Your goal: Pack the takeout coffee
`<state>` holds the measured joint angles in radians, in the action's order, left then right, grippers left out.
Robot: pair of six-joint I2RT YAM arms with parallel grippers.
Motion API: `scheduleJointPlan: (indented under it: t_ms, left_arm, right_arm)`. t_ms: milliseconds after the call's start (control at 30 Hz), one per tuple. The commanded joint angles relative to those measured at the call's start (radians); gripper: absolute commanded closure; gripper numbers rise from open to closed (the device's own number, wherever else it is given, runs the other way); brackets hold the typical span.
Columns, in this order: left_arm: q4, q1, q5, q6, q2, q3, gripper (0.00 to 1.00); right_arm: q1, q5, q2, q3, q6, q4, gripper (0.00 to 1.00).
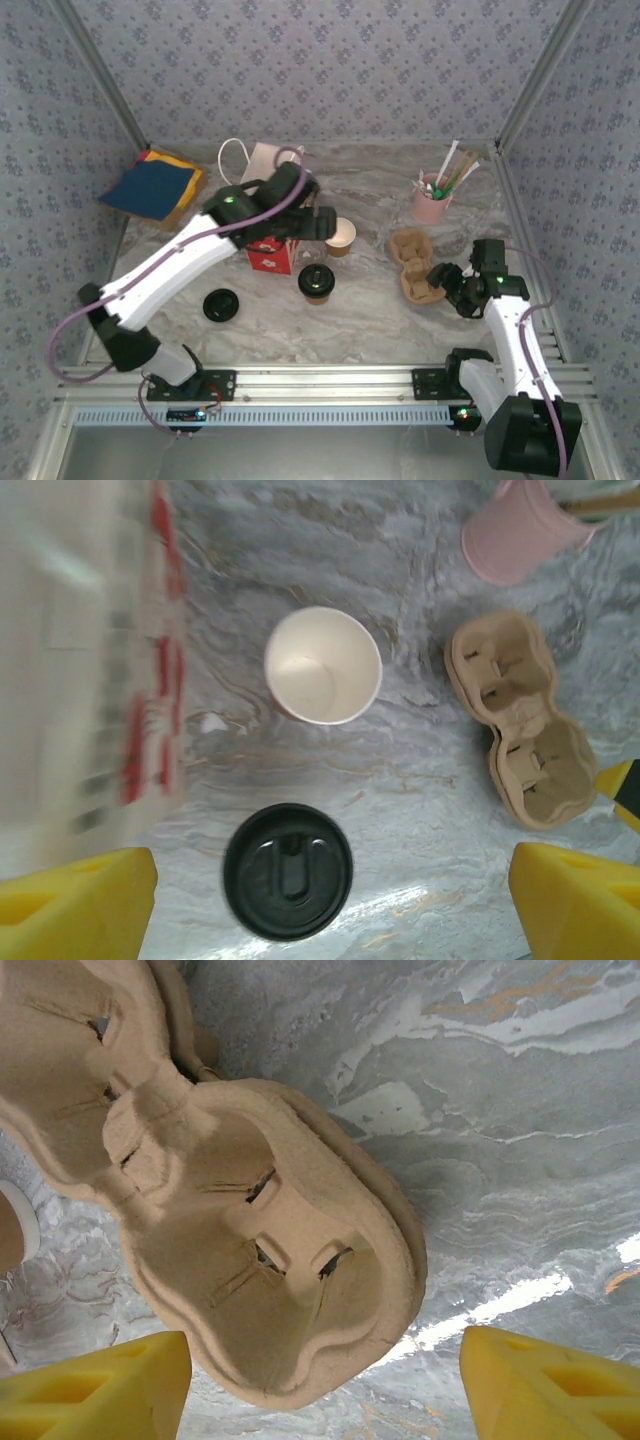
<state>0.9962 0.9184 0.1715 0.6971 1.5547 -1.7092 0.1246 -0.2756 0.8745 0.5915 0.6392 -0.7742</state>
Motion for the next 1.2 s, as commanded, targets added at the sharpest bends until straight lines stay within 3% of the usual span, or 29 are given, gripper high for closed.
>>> scheduleJointPlan:
  t_ms: [0, 300, 1167]
  left_arm:
    - [-0.075, 0.032, -0.051, -0.033, 0.095, -0.079, 0.10]
    - [0.028, 0.091, -0.097, -0.079, 0.371, -0.324, 0.10]
    - [0.013, 0.096, -0.112, -0.048, 0.392, -0.292, 0.06]
  right_arm:
    - [0.027, -0.065, -0.011, -0.029, -0.002, 0.042, 0.29]
    - [0.064, -0.094, 0.005, -0.058, -0.003, 0.105, 0.33]
    - [0.108, -0.168, 0.066, -0.090, -0.045, 0.169, 0.43]
